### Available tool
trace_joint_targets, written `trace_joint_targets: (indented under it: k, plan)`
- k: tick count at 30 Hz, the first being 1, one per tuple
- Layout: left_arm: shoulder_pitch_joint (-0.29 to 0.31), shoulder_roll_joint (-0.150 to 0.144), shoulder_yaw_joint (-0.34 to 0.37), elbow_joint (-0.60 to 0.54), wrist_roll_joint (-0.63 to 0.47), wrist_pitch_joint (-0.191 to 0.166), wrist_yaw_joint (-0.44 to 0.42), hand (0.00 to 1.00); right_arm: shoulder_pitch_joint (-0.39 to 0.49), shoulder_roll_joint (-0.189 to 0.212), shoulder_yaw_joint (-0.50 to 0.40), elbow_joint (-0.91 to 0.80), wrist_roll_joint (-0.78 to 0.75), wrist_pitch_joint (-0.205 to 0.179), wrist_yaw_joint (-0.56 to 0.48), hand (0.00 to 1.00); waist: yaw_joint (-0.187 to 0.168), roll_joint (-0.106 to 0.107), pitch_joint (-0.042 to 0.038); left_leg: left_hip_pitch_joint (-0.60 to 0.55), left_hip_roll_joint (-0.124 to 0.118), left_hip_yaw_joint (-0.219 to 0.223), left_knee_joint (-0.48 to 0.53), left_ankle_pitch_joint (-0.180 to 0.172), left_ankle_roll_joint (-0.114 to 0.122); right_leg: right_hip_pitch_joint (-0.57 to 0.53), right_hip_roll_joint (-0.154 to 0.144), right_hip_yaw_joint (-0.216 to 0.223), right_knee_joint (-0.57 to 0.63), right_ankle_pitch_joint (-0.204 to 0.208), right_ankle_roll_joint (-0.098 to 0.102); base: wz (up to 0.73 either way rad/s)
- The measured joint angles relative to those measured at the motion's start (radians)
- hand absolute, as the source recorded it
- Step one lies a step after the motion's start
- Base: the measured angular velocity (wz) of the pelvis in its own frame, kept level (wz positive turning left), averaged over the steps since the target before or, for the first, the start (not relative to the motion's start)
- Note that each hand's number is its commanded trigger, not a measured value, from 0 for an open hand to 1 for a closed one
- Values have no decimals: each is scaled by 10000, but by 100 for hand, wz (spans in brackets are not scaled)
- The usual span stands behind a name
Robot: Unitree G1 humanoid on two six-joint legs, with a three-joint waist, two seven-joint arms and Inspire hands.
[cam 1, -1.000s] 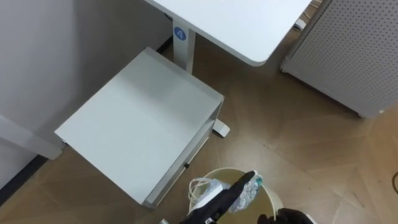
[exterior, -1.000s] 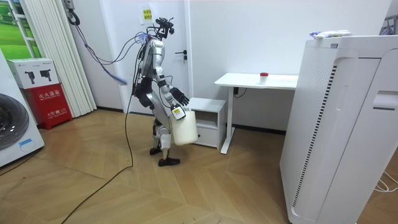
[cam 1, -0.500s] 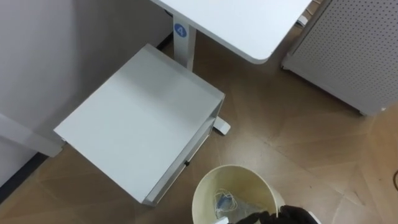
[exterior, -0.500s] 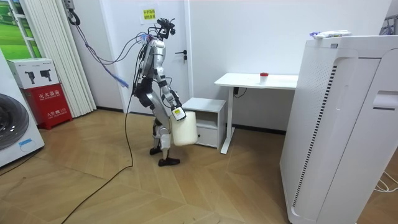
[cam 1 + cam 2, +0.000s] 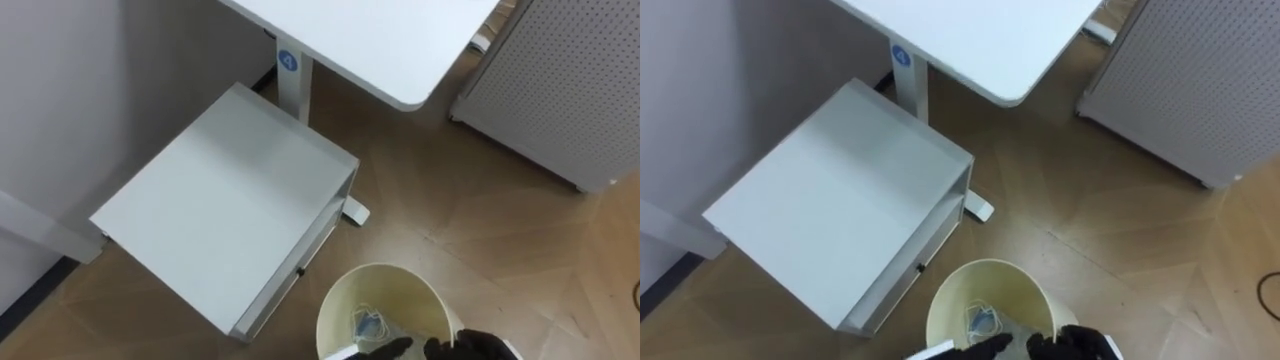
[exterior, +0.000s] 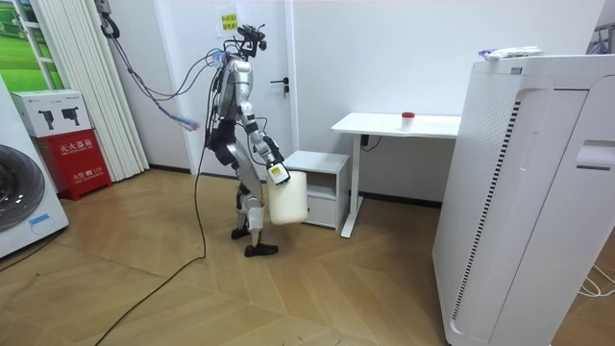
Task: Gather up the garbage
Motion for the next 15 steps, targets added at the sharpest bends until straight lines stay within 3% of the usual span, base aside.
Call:
trace_joint_targets:
  k: [5,8,10,15]
  plan:
    - [56,25,881,-425,0,-212,705,0,126,-51,-304,-39,18,-268,-132,100,159,227,-5,747,176,-1,-24,-137,-110,843,266,116,-359,18,-21,-11]
    - [373,9,1826,-1287,119,-451,1332,0,351,-78,-594,-235,-158,-316,-15,100,489,269,-18,1542,113,-204,-161,-266,-257,1403,530,520,-562,60,-51,-54]
    - [796,92,2722,-2331,92,-661,1891,0,988,-277,-597,-1596,-647,-311,21,100,632,391,-89,2110,-215,-1209,-388,-400,-386,1826,794,953,-757,118,-73,-77]
    - [1614,145,3850,-3537,104,-1407,2950,0,2299,-441,-654,-3298,-1330,-393,-62,100,329,569,-278,3862,-363,-1320,-1640,-343,-497,3264,971,1007,-1406,127,-122,-28]
